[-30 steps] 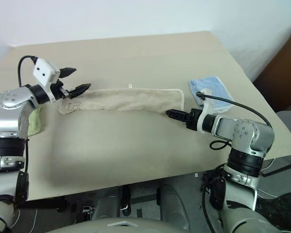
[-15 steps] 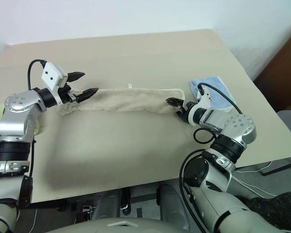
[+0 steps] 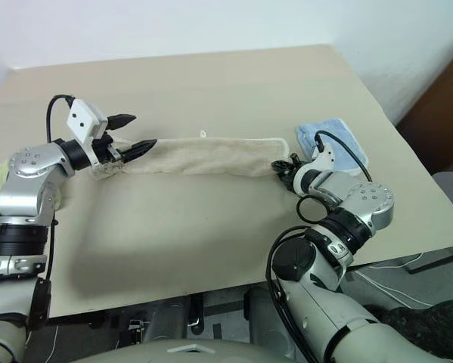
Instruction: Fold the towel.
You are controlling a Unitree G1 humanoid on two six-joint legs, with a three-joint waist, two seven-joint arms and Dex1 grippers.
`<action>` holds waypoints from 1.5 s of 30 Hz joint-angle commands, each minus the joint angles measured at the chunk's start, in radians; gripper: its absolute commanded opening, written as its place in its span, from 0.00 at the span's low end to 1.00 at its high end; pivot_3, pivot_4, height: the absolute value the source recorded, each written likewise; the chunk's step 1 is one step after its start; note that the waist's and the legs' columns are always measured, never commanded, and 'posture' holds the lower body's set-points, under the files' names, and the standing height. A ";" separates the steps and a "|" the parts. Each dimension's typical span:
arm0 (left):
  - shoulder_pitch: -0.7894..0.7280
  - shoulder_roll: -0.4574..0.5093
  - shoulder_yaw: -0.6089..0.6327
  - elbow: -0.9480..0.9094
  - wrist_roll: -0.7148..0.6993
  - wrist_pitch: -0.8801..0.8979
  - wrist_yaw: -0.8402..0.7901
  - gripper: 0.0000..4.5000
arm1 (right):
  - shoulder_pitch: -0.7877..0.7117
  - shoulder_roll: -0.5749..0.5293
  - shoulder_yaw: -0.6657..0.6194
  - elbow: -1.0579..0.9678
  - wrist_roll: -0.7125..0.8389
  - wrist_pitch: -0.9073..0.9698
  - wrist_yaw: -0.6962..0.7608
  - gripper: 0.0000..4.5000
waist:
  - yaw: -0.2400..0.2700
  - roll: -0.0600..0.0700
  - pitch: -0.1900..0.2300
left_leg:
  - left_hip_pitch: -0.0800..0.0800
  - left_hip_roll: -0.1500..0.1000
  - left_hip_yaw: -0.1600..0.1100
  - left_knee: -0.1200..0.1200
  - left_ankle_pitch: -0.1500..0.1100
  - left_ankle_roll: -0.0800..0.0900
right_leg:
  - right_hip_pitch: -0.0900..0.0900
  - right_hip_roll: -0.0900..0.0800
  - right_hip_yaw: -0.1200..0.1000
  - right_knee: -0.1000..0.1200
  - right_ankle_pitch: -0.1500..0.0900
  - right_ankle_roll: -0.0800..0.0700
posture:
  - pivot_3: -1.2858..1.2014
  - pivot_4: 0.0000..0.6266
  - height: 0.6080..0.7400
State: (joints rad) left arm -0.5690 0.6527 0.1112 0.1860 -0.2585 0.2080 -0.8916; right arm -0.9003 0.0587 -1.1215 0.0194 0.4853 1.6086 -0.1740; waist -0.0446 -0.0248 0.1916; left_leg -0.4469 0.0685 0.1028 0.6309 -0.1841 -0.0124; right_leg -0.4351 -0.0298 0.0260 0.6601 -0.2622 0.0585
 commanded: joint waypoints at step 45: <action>0.076 -0.033 0.009 -0.139 -0.034 0.021 0.051 0.90 | -0.011 -0.406 1.323 0.152 -0.143 -0.609 0.827 0.57 | 0.004 0.000 0.000 | -0.013 0.000 0.000 0.001 0.000 0.001 | -0.009 0.002 -0.001 -0.004 0.004 0.007 | 0.52 0.24 1.00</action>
State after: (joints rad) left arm -0.4848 0.6076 0.0953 0.0838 -0.2747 0.2330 -0.8437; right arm -0.9104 -0.3362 0.2215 0.2305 0.3236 0.9923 0.6315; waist -0.0410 -0.0247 0.1917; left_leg -0.4603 0.0686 0.1027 0.6316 -0.1838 -0.0119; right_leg -0.4444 -0.0275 0.0251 0.6561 -0.2587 0.0654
